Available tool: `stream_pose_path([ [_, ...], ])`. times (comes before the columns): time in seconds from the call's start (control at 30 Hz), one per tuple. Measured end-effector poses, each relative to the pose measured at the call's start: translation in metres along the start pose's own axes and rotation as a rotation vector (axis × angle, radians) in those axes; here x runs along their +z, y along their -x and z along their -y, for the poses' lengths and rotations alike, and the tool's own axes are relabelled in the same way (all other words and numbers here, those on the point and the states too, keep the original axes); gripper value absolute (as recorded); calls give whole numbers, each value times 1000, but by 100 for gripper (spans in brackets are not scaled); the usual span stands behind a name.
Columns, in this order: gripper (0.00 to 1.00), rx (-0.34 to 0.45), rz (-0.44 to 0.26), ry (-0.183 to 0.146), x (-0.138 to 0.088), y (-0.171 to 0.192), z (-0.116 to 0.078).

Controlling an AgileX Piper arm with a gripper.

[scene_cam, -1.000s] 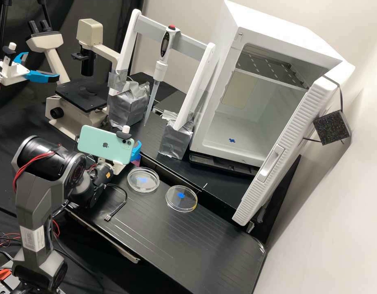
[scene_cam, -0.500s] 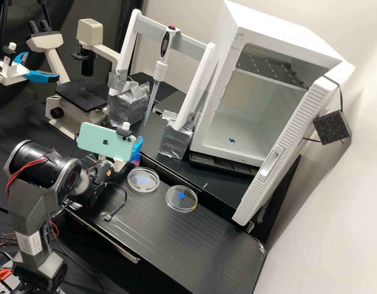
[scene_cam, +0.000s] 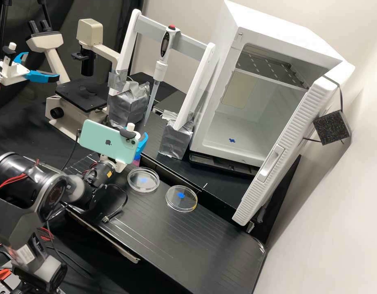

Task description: Open the bottle

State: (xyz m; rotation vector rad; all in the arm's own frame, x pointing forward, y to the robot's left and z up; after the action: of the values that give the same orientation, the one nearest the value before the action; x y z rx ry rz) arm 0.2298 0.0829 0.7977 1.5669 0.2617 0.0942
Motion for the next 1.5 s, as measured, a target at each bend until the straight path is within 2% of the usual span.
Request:
stream_pose_path([
  [0.13, 0, -22, -7, -10, 2, 14, 5],
  [0.27, 0, -44, -30, 0, 3, 27, 9],
  [0.43, 0, -37, -40, -6, 6, 39, 11],
  [0.57, 0, -56, -54, -17, 4, 42, 18],
  [0.67, 0, -94, -60, -14, 3, 40, 25],
  [0.77, 0, -113, -53, 2, 4, 39, 30],
  [0.87, 0, -126, -39, -4, 6, 39, 34],
  [1.23, 0, -107, -34, -14, 9, 40, 34],
  [1.27, 100, -106, -35, -14, 9, 40, 34],
  [1.43, 100, -122, -34, -15, 9, 43, 37],
  [1.5, 100, -127, -42, -5, 8, 43, 39],
])
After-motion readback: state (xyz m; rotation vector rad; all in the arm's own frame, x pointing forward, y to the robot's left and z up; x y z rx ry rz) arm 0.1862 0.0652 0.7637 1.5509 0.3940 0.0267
